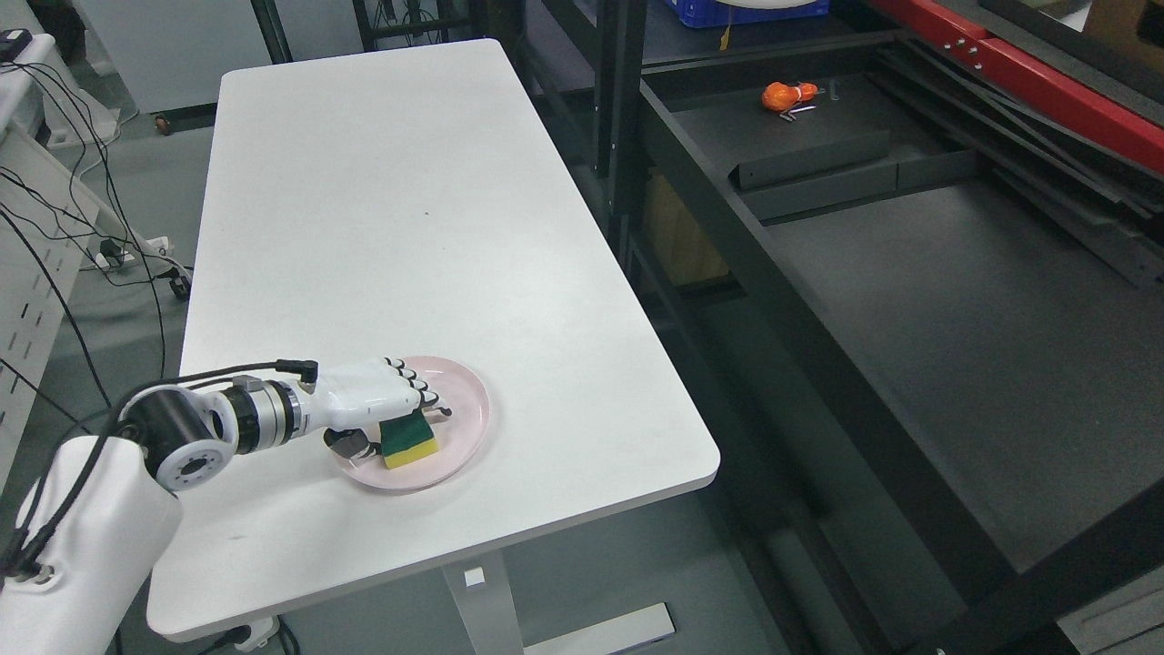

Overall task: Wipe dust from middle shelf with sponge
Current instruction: 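Close the left hand around the green-and-yellow sponge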

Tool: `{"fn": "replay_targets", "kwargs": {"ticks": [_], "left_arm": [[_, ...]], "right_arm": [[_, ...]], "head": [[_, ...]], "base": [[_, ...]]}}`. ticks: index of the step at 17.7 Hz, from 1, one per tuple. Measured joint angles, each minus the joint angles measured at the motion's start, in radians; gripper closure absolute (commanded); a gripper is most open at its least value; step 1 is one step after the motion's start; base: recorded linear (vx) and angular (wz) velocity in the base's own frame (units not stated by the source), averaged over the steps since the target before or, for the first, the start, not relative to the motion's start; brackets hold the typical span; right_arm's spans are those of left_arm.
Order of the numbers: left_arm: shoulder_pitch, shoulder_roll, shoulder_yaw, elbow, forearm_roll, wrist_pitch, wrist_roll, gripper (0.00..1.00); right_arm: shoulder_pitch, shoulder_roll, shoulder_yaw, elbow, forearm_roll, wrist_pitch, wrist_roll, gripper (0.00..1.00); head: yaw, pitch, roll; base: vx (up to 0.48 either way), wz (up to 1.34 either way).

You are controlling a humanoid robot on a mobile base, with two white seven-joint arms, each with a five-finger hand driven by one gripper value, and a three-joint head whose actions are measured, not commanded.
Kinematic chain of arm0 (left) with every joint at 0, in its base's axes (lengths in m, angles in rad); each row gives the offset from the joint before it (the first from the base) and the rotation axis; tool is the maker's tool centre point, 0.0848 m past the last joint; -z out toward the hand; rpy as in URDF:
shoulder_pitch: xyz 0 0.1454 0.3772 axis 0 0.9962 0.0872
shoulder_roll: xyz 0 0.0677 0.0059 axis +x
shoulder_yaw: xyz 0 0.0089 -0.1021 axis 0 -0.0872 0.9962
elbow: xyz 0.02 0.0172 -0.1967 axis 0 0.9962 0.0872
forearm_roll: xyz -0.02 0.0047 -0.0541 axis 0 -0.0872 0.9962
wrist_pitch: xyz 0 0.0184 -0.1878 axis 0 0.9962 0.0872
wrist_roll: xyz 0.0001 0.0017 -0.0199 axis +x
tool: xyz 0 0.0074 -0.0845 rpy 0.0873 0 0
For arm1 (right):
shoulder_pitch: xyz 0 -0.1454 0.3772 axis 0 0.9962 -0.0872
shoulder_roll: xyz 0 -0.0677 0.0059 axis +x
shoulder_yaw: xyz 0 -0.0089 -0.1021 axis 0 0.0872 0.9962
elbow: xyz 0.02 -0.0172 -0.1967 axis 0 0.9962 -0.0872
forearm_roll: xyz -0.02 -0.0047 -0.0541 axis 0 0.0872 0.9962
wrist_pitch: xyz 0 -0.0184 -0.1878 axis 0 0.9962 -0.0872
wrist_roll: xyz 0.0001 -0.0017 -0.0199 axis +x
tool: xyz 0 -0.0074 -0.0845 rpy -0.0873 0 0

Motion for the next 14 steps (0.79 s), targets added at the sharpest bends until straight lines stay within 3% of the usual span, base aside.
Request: {"fn": "replay_targets", "kwargs": {"ticks": [3,10,14], "left_arm": [[-0.001,-0.006,-0.003,0.003,-0.001,0.003,0.000,0.37],[0.000,-0.014,0.007,0.008,0.006,-0.010,-0.007,0.57],[0.000,-0.018,0.032,0.010,0.017,-0.041,-0.035,0.75]], "right_arm": [[0.000,0.000,0.000,0.000,0.000,0.000,0.000,0.00],[0.000,0.000,0.000,0.000,0.000,0.000,-0.004,0.00],[0.000,0.000,0.000,0.000,0.000,0.000,-0.004,0.00]], "head": [[0.0000,0.000,0.000],[0.0000,0.000,0.000],[0.0000,0.000,0.000]], "base": [[0.000,0.00],[0.000,0.00],[0.000,0.00]]}}
